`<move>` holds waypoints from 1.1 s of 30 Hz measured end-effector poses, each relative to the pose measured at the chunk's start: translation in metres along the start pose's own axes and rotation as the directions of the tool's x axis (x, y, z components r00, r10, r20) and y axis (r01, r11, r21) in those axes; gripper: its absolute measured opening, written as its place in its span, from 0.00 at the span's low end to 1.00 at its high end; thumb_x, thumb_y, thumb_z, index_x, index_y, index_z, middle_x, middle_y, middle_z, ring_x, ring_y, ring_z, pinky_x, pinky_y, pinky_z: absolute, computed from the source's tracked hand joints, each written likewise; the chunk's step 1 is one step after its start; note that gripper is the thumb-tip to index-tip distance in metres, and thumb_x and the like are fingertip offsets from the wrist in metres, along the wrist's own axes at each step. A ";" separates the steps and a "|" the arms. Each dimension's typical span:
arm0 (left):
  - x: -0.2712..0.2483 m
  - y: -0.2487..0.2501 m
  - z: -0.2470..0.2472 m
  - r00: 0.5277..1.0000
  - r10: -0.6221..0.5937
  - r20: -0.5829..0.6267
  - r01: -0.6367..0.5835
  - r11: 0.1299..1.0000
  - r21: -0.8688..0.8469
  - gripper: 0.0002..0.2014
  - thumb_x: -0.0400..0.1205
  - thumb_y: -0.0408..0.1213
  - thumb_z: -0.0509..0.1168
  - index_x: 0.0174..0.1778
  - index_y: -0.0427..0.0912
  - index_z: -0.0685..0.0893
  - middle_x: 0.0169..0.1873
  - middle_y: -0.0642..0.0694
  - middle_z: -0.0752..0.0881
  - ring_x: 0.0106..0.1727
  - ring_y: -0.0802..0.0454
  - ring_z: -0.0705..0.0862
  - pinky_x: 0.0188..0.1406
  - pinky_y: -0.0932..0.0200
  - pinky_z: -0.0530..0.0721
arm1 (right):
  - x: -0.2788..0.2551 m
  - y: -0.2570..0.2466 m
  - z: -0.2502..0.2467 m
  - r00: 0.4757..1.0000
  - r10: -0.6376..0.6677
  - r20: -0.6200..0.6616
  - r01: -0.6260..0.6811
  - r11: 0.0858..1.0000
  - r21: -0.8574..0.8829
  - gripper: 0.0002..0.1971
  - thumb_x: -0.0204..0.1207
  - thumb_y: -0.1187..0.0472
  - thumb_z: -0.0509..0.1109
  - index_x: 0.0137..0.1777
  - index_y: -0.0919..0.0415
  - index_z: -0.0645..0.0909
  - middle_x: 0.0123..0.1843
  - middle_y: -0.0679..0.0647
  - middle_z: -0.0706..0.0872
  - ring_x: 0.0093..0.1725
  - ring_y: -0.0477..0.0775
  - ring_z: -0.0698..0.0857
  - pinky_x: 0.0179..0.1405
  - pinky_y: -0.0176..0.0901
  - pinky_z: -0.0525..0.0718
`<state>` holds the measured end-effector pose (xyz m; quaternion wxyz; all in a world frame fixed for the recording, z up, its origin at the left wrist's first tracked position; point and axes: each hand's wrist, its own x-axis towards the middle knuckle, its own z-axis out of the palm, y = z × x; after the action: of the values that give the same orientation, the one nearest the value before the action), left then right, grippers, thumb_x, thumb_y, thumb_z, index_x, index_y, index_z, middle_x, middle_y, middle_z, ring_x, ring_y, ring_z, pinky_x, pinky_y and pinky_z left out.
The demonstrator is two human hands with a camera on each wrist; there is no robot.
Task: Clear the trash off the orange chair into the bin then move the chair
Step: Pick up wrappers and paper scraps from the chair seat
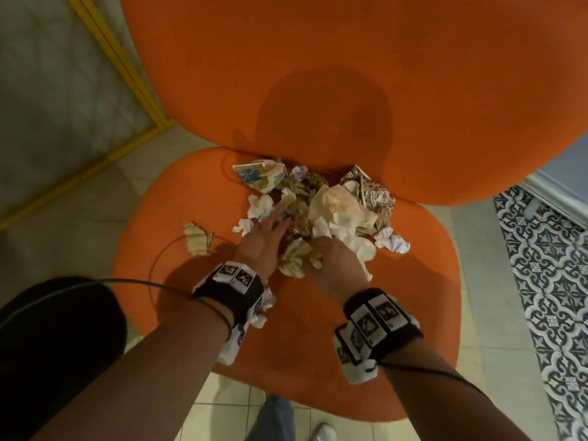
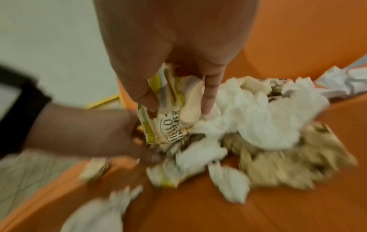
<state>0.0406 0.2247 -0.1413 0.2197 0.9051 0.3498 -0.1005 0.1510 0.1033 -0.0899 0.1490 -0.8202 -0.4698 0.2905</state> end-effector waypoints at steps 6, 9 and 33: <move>-0.006 -0.010 -0.009 0.983 -0.096 -0.153 0.051 0.961 -0.272 0.19 0.80 0.32 0.62 0.69 0.40 0.75 0.64 0.40 0.76 0.57 0.40 0.80 0.44 0.60 0.72 | 0.065 0.035 -0.048 0.890 0.300 -0.344 -0.134 0.892 0.431 0.15 0.67 0.39 0.69 0.47 0.48 0.82 0.58 0.56 0.84 0.54 0.59 0.85 0.50 0.58 0.86; -0.007 -0.010 -0.016 0.953 -0.263 -0.152 0.158 0.855 -0.494 0.15 0.78 0.37 0.65 0.61 0.42 0.79 0.56 0.48 0.81 0.53 0.47 0.81 0.40 0.65 0.71 | 0.096 0.058 -0.064 0.826 0.519 -0.219 -0.363 0.788 0.497 0.38 0.68 0.37 0.72 0.70 0.64 0.74 0.74 0.60 0.74 0.68 0.64 0.77 0.65 0.65 0.79; -0.014 0.011 -0.006 0.971 -0.220 -0.092 0.095 0.710 -0.697 0.08 0.76 0.35 0.72 0.49 0.38 0.87 0.60 0.51 0.76 0.63 0.54 0.78 0.60 0.64 0.76 | 0.109 0.075 -0.064 0.910 0.406 0.078 -0.397 0.804 0.443 0.17 0.74 0.37 0.66 0.46 0.50 0.85 0.51 0.57 0.91 0.48 0.59 0.87 0.55 0.59 0.85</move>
<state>0.0379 0.2125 -0.1276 0.4998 0.7306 0.4555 0.0950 0.2844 0.1605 -0.1146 0.2746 -0.8467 -0.2041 0.4074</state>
